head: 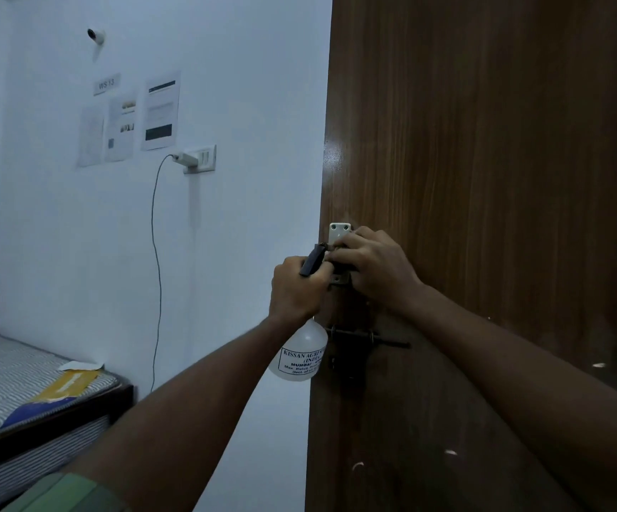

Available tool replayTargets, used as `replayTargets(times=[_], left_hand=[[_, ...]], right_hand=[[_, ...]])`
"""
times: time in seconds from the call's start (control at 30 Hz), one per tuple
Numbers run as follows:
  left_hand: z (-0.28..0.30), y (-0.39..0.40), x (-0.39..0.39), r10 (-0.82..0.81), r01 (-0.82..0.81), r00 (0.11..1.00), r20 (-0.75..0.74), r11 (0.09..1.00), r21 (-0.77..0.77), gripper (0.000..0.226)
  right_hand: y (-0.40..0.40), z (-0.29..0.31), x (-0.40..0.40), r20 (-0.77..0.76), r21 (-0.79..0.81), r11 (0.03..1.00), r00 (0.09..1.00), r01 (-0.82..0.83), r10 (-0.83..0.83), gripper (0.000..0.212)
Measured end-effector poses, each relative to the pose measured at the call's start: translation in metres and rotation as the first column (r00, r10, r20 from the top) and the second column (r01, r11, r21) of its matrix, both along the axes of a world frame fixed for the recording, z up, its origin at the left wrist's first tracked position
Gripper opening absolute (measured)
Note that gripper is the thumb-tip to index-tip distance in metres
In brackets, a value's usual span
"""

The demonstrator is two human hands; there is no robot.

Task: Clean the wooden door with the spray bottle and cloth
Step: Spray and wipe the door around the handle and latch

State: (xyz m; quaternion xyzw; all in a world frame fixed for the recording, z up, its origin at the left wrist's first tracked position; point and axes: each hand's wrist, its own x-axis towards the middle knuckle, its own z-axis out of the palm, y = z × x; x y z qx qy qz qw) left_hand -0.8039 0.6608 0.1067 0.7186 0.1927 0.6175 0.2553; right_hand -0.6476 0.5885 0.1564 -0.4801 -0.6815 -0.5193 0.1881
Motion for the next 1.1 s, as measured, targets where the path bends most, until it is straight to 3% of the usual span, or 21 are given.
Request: replayTargets(times=[0.13,0.23,0.3,0.37,0.43,0.5,0.57,0.67,0.8,0.97,1.1], left_hand=[[0.002,0.001,-0.004,-0.034,0.034,0.999,-0.019,0.999,0.014,0.046],[0.001,-0.001,-0.005,-0.057,0.057,0.998,-0.037,0.998,0.005,0.041],[-0.002,-0.002,-0.007,-0.069,0.068,0.996,-0.063,0.998,-0.012,0.04],[-0.004,-0.003,-0.008,-0.076,0.074,0.993,-0.091,0.997,-0.019,0.039],[-0.003,-0.004,-0.008,-0.067,0.066,0.992,-0.105,0.998,-0.012,0.037],[0.002,-0.005,-0.009,-0.06,0.059,0.993,-0.104,0.998,-0.005,0.037],[0.007,-0.005,-0.01,-0.046,0.046,0.994,-0.099,0.999,-0.003,0.043],[0.015,-0.003,-0.009,-0.034,0.036,0.996,-0.084,0.999,0.016,0.061],[0.019,0.001,-0.006,-0.014,0.015,0.998,-0.069,1.0,0.021,0.063],[0.017,0.011,-0.006,-0.027,0.024,0.996,-0.088,0.999,-0.032,0.055],[0.02,0.015,-0.008,-0.033,0.028,0.992,-0.12,0.999,-0.044,0.048]], right_hand=[[-0.033,-0.01,0.034,0.096,0.071,0.997,0.995,-0.027,0.02,0.035],[-0.055,-0.009,0.044,0.076,0.051,0.998,0.997,-0.038,0.035,0.026],[-0.054,-0.001,0.037,-0.085,-0.006,0.998,0.995,-0.061,0.061,0.026],[-0.045,0.014,0.028,-0.328,-0.052,0.989,0.938,-0.14,0.116,0.028],[-0.032,0.032,0.02,-0.411,-0.053,0.981,0.9,-0.184,0.147,0.028],[-0.018,0.046,0.01,-0.32,-0.085,0.988,0.943,-0.127,0.094,0.028],[-0.007,0.055,-0.001,-0.117,-0.169,0.985,0.993,-0.012,-0.008,0.033],[-0.002,0.072,-0.006,0.072,-0.216,0.967,0.99,0.134,-0.121,0.041],[0.002,0.077,-0.007,-0.002,-0.154,0.981,0.992,0.122,-0.124,0.036],[-0.016,0.085,0.003,0.123,-0.367,0.903,0.974,0.223,-0.191,0.045],[-0.008,0.088,0.008,-0.065,-0.228,0.968,0.991,0.103,-0.121,0.032]])
